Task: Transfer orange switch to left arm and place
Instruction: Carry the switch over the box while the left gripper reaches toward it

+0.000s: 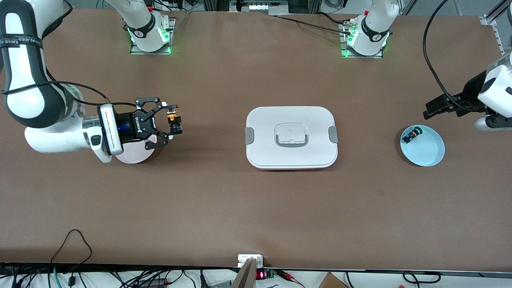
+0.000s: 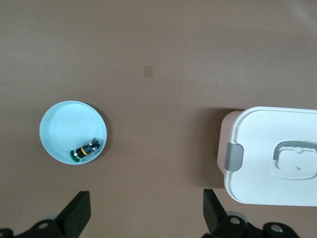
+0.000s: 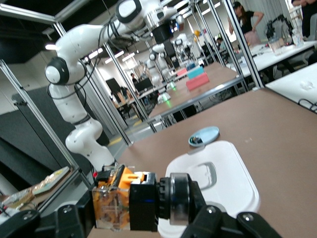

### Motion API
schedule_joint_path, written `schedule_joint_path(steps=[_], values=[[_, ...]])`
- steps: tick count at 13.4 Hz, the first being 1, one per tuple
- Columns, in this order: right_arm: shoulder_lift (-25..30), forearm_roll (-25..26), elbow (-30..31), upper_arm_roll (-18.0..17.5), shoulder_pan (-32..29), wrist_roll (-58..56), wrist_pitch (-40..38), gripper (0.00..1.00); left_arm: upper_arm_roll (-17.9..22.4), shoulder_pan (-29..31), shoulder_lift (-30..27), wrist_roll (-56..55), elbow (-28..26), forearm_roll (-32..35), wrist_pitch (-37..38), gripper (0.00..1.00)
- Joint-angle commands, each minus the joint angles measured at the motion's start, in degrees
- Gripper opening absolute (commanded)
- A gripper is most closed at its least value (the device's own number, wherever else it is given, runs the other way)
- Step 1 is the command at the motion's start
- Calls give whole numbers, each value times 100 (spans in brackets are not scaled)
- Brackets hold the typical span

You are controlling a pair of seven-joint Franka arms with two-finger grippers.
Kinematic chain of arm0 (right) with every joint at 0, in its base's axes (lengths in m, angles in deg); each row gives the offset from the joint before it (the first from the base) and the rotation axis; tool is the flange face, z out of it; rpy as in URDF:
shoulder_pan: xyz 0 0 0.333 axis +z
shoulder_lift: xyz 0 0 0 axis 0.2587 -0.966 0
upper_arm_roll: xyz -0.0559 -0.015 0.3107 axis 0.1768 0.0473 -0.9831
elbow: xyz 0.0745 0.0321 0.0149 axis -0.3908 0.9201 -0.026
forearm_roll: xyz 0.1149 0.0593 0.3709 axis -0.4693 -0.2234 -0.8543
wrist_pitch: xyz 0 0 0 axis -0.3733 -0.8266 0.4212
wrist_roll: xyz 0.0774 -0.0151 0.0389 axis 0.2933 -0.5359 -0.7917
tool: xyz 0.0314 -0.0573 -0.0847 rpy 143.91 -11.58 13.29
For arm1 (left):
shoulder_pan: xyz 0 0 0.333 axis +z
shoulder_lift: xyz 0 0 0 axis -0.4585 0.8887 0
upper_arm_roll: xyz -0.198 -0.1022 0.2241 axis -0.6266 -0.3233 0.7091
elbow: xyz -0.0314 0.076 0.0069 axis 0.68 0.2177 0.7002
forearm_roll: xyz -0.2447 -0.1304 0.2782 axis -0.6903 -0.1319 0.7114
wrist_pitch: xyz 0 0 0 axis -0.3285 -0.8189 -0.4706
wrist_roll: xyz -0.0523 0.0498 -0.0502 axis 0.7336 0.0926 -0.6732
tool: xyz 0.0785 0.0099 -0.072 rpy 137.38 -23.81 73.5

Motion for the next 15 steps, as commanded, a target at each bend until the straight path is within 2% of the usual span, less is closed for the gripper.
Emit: schedule_joint_path(steps=[1, 4, 6, 9, 12, 13, 15], values=[[-44, -502, 43, 3, 284, -97, 126, 39, -32, -254, 180, 0, 6, -157, 153, 100], [-132, -837, -1, 3, 636, -106, 441, 39, -49, -440, 242, 27, 119, -418, 539, 100], [-150, -942, -45, -6, 856, -89, 862, 39, 12, -379, 347, -8, 58, -1714, 619, 100], [-150, -1468, -45, -33, 1242, -54, 1355, 38, 30, -431, 663, -52, -118, -3605, 637, 100], [-159, -1690, -185, -41, 1603, -10, 1847, 38, 4, -843, 857, -61, -907, -6196, -273, 100], [-159, -1690, -211, -41, 1717, -1, 2014, 36, -14, -1071, 901, -79, -1022, -6787, -616, 100], [-246, -1655, -360, -59, 1954, 17, 2068, 33, -32, -1458, 1006, -236, -1050, -7309, -1128, 100]])
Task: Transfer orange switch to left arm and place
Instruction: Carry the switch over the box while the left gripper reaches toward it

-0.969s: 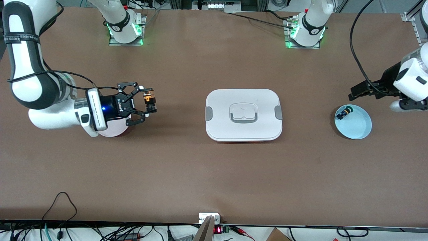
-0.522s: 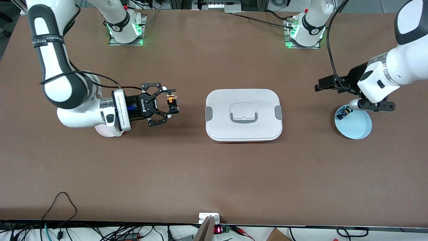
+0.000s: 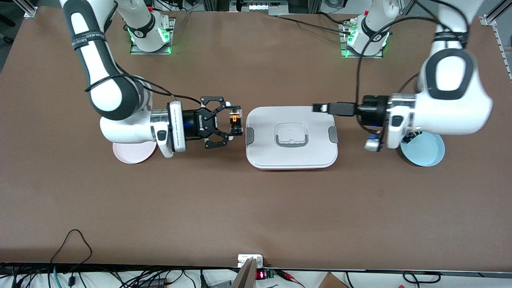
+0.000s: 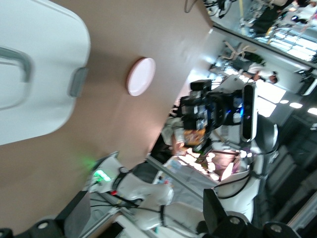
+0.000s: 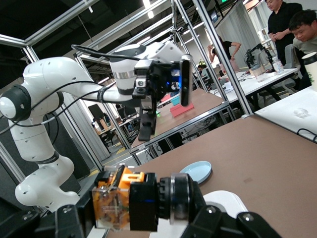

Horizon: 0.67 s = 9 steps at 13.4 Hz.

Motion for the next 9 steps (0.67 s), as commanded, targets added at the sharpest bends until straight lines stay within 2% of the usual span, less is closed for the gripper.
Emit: schedule_joint_path(steps=[1, 3, 7, 9], values=[[-92, -100, -208, 0, 306, 20, 239, 33, 38, -476, -31, -263, -101, -631, -607, 100], [-92, -118, -348, -35, 447, 11, 459, 32, 29, -803, 74, -264, -101, -921, -1171, 100], [-84, -144, -366, -70, 421, -77, 486, 32, -15, -944, 154, -220, -101, -1326, -1366, 99], [-75, -162, -366, -70, 412, -51, 425, 32, -24, -944, 198, -203, -92, -1362, -1375, 84]])
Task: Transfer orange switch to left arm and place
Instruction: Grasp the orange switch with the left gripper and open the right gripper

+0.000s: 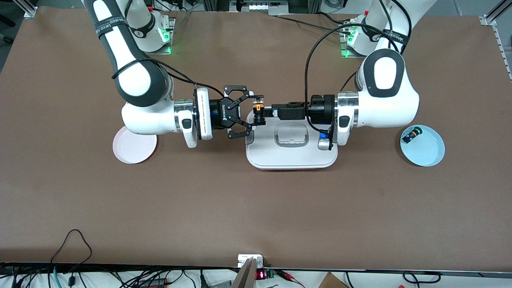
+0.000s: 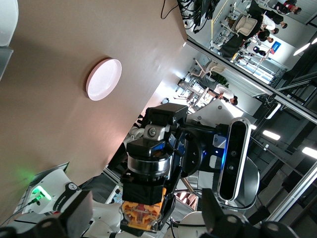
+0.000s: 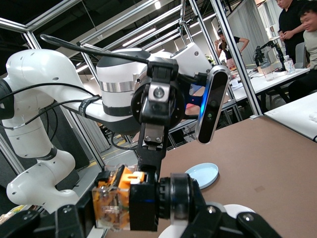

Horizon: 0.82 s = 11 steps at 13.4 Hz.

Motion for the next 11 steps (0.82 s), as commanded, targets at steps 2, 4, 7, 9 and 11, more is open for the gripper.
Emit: schedule_joint_path(steps=[2, 4, 7, 9, 11], values=[[-53, -313, -110, -41, -7, -76, -15, 32, -16, -61, 28, 15, 4, -252, -94, 83], [-53, -420, -110, -41, 10, -85, -24, 32, -16, -122, 63, 32, 4, -367, -137, 83], [-53, -429, -110, -41, 28, -85, -24, 32, -25, -175, 89, 41, 30, -385, -261, 69], [-53, -420, -110, -41, 28, -85, -15, 32, -25, -175, 81, 58, 21, -385, -252, 38], [-53, -420, -110, -41, 28, -85, -15, 32, -16, -175, 63, 120, 21, -367, -243, 7]])
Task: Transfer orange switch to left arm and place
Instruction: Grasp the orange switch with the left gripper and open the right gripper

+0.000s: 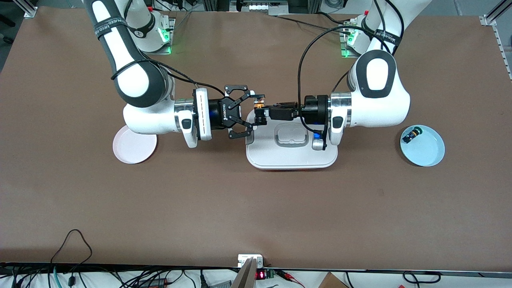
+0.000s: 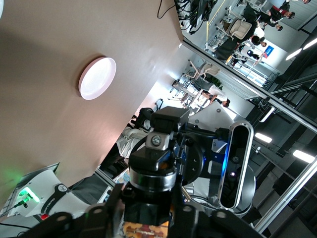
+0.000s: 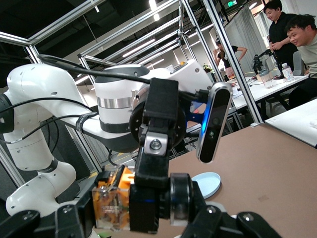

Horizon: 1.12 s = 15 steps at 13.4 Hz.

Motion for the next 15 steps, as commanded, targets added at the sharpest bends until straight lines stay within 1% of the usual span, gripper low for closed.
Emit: schedule_joint_path(steps=[1, 4, 5, 6, 7, 9, 11, 12, 14, 15], values=[[-48, -115, -104, -35, -3, -22, -12, 32, 3, -34, -26, 129, 4, -94, -23, 0], [-48, -124, -77, -35, -3, -118, -21, 32, 12, 27, -96, 76, -4, -42, 39, 0], [-48, -124, -60, -35, -3, -127, -21, 34, 12, 79, -123, 50, -13, -24, 100, 0], [-48, -124, -51, -35, -3, -49, -21, 51, 12, 167, -141, 23, -13, 11, 239, 0], [-30, -132, -7, -35, -3, -22, -21, 100, 12, 220, -184, -47, -22, 116, 310, 0], [-4, -133, 2, -35, -11, 75, -21, 100, 12, 396, -263, -152, -22, 449, 459, 0], [5, -237, -7, -35, -29, 75, -29, 100, 12, 667, -325, -267, -22, 800, 819, 0], [22, -299, -16, -35, -55, 75, -29, 100, 12, 808, -378, -267, -31, 1089, 1030, 0], [93, -317, -7, -35, -177, 66, -125, 100, 29, 1177, -457, -258, -31, 1949, 1504, 0], [102, -308, -7, -35, -283, 83, -326, 100, 55, 1387, -475, -258, -31, 2467, 1785, 0]])
